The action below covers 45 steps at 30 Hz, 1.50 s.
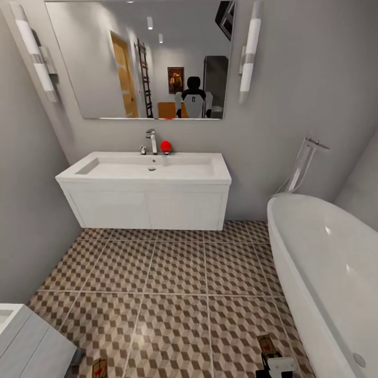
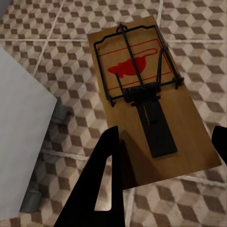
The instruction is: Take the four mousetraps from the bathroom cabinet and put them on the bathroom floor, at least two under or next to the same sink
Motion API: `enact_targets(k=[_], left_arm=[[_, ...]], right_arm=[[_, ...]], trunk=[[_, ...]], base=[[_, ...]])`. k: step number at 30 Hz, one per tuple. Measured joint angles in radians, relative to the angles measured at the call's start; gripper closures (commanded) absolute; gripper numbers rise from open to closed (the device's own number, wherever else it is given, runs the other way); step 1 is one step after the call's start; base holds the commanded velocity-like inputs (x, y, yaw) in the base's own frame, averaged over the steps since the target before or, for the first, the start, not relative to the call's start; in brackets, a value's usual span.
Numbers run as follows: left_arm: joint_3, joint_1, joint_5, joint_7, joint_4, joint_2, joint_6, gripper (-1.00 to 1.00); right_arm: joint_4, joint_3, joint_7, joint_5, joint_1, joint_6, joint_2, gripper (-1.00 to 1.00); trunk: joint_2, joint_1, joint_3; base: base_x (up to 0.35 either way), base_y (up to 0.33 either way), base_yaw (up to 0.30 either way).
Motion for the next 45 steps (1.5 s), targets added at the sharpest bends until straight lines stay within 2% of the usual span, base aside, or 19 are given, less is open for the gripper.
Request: enact_targets(k=[31,45], left_arm=[[0.0,0.0,0.0,0.0,0.0,0.0,0.0,1.0],[0.0,0.0,0.0,0.0,0.001,0.0,-0.001,1.0]], right_arm=[[0.0,0.002,0.0,0.001,0.0,0.001,0.0,1.0],[0.0,0.002,0.001,0.001,0.0,0.0,0.0,1.0]], trunk=[[0.0,0.0,0.0],[0.0,0.0,0.0]], base=[[0.216,0.0,0.0],[0.029,0.0,0.0]])
